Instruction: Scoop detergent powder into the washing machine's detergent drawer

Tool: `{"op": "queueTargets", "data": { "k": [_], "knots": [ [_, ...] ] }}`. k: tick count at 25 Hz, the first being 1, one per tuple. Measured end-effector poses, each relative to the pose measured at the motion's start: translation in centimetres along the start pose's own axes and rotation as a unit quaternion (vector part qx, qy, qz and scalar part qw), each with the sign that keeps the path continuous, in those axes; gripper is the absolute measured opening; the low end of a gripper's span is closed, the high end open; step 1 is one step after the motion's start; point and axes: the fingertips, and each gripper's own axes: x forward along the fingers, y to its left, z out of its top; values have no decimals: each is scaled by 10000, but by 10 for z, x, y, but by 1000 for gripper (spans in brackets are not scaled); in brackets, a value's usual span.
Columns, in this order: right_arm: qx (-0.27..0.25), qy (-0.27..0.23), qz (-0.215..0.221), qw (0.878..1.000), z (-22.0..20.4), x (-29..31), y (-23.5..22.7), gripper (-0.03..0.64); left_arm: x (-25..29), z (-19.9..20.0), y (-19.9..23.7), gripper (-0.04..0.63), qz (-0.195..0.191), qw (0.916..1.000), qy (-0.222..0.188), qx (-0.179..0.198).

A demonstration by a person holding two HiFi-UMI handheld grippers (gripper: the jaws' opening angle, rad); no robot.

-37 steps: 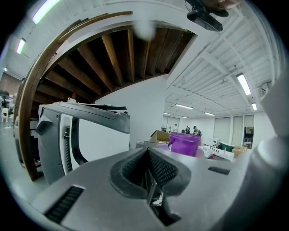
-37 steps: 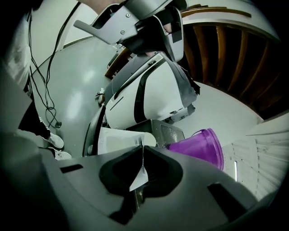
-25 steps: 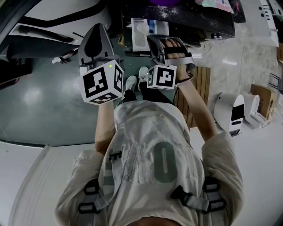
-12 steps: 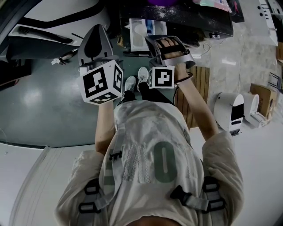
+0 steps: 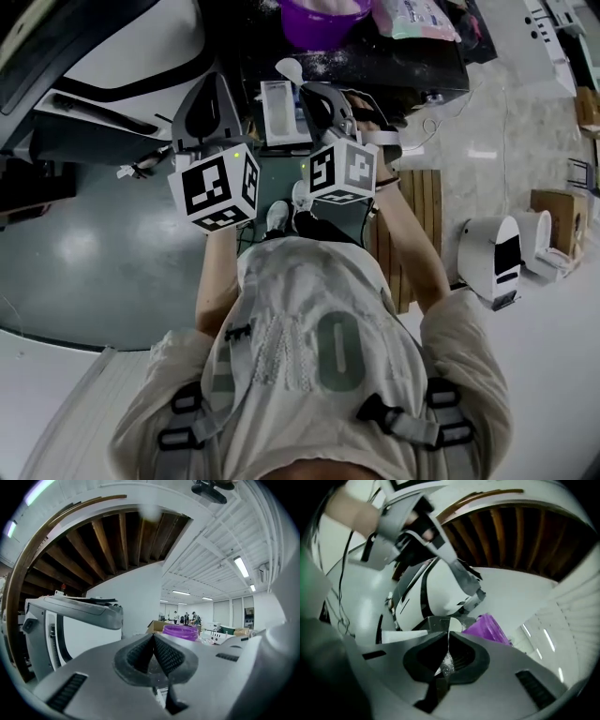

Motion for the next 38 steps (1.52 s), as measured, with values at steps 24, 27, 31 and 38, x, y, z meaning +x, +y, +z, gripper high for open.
{"op": "queueTargets", "data": {
  "k": [24,27,31,38],
  "knots": [
    [4764,-1301,-1253,8605,-30,-108,-116,12,9,48,-89,20,-992,9921,-384,664],
    [4859,-1291,-1172,8565,-37,-110,-108,12,9,45,-90,20,-984,9923,-340,676],
    [4837,-1263,-1171,8581,-39,-112,-105,12,7,47,-91,20,-952,9925,-365,676],
    [4758,-1325,-1177,8615,-37,-114,-108,12,5,50,-91,20,-912,9929,-409,646]
  ]
}}
